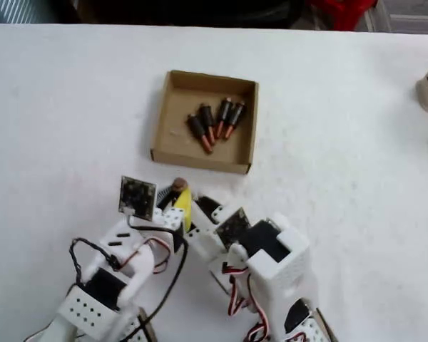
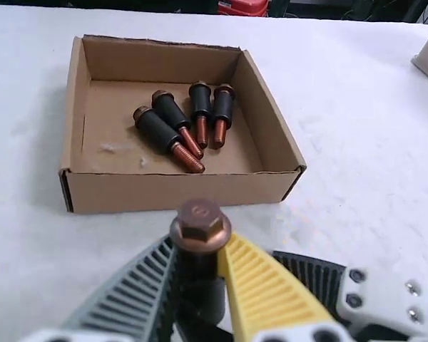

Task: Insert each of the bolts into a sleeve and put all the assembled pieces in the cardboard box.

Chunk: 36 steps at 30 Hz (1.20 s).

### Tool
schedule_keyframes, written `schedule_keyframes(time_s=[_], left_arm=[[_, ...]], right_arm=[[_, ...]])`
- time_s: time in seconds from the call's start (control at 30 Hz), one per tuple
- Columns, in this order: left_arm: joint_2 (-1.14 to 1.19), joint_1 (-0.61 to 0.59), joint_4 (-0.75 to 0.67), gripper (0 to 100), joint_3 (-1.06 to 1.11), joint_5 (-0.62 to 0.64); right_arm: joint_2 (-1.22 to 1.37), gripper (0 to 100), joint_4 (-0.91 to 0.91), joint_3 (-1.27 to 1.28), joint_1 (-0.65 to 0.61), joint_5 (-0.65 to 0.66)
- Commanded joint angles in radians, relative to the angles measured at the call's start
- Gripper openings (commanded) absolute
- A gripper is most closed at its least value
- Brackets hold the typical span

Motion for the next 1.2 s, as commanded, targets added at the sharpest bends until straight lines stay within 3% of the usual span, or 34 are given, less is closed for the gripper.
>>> schedule_keyframes(time_s=[0.0,0.13,0.37,0.47,0.83,1.17], left_arm=[[0.004,0.096,0.069,2,-0.005,0.015],[0.004,0.101,0.075,5,-0.003,0.011],[0.004,0.101,0.141,43,-0.003,0.015],[0.004,0.101,0.144,53,-0.003,0.017],[0.002,-0.005,0.141,54,-0.112,0.017],[0.002,-0.022,0.143,54,-0.172,0.017]], right_arm=[[-0.031,1.5,-0.021,0.006,0.015,0.012],[-0.031,1.5,-0.021,0.006,0.015,0.012],[-0.031,1.5,-0.021,0.006,0.015,0.012],[-0.031,1.5,-0.021,0.006,0.015,0.012],[-0.031,1.5,-0.021,0.006,0.015,0.012],[-0.031,1.5,-0.021,0.006,0.015,0.012]])
